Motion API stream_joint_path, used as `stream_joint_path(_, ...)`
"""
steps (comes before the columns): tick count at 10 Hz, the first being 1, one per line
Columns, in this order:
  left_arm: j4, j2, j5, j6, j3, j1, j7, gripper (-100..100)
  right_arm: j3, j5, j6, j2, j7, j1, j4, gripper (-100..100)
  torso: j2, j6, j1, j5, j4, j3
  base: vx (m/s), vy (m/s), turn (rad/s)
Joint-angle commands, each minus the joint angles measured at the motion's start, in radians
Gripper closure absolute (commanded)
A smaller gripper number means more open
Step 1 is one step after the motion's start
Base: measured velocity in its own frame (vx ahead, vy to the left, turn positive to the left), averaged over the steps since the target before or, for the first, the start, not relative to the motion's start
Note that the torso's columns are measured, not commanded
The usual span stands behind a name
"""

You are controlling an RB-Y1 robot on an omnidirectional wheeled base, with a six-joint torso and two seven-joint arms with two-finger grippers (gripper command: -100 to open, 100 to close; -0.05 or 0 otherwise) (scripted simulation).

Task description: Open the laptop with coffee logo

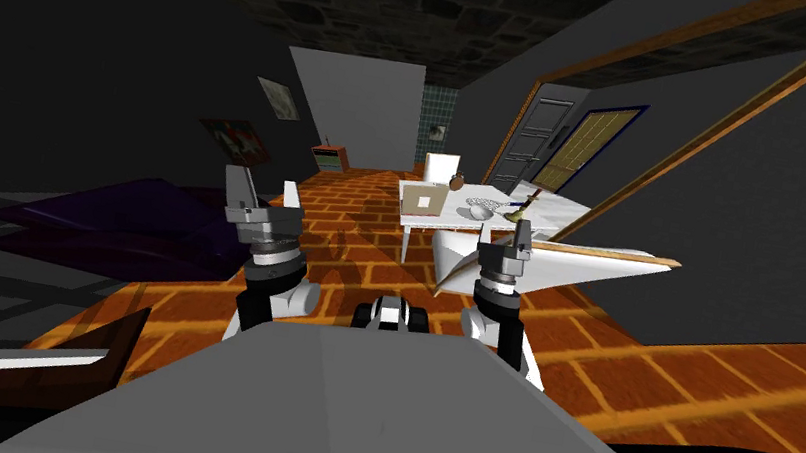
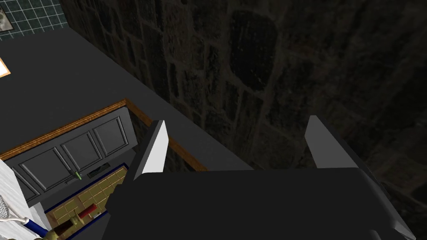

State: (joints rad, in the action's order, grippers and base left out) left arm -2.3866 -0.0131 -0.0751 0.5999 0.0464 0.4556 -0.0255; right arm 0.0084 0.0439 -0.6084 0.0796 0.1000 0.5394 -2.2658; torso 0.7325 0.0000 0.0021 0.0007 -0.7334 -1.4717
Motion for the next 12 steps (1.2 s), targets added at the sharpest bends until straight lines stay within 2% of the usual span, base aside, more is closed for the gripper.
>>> stream_joint_path(1, 0.0, 0.0, 0.0, 0.0, 0.0, 0.0, 0.0, 0, -0.003, -0.04, 0.018, 0.049, -0.047, -0.008, 0.014, -100, 0.002, 0.0, -0.001, 0.0, -0.003, -0.005, 0.054, 0.057, 0.008)
stream_joint_path(6, 0.0, 0.0, 0.0, 0.0, 0.0, 0.0, 0.0, 0, -0.026, -0.145, 0.064, 0.122, -0.167, -0.035, 0.06, -100, 0.004, 0.0, -0.002, -0.001, -0.004, -0.005, 0.076, 0.088, 0.009)
stream_joint_path(12, 0.0, 0.0, 0.0, 0.0, 0.0, 0.0, 0.0, 0, -0.055, -0.281, 0.121, 0.179, -0.319, -0.068, 0.115, -100, 0.009, 0.0, -0.004, -0.001, -0.006, -0.002, 0.094, 0.087, 0.011)
